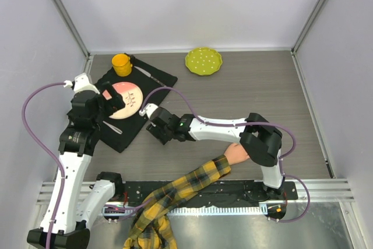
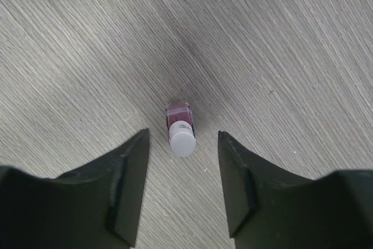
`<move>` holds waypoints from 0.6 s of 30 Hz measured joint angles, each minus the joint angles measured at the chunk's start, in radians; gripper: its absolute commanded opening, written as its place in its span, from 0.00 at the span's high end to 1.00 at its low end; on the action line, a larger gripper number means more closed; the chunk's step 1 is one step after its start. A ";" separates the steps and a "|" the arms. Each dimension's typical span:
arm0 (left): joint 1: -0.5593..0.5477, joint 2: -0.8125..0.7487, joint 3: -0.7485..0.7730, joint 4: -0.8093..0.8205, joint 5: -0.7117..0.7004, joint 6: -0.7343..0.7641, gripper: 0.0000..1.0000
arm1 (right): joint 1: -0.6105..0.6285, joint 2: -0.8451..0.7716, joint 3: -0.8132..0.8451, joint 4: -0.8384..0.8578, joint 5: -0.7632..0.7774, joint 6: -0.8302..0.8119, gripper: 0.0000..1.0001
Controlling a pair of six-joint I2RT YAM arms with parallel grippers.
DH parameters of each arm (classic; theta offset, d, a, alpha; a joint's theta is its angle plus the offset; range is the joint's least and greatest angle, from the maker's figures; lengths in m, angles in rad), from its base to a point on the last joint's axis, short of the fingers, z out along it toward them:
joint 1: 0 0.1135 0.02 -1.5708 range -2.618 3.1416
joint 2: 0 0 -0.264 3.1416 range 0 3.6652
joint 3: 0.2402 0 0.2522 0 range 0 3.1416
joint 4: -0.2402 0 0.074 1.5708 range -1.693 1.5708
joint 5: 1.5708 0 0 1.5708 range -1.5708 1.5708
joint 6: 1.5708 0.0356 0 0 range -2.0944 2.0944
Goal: Paint the nails
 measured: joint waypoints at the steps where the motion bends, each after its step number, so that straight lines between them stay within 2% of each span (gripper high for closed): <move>1: 0.000 0.002 0.000 0.000 0.002 0.000 0.00 | 0.000 0.000 0.003 -0.003 0.000 0.000 0.37; 3: 0.000 0.002 0.000 0.000 0.004 0.000 0.00 | 0.000 -0.002 0.015 -0.014 0.000 0.006 0.30; 7: 0.000 0.002 0.000 0.000 0.007 0.000 0.00 | 0.000 -0.056 0.030 -0.031 0.003 0.023 0.22; 11: 0.000 0.002 0.000 0.004 0.025 0.000 0.00 | 0.000 -0.198 0.039 -0.036 0.034 0.034 0.19; 18: 0.000 0.016 0.000 0.014 0.084 0.002 0.00 | -0.039 -0.480 0.012 -0.020 0.173 0.055 0.17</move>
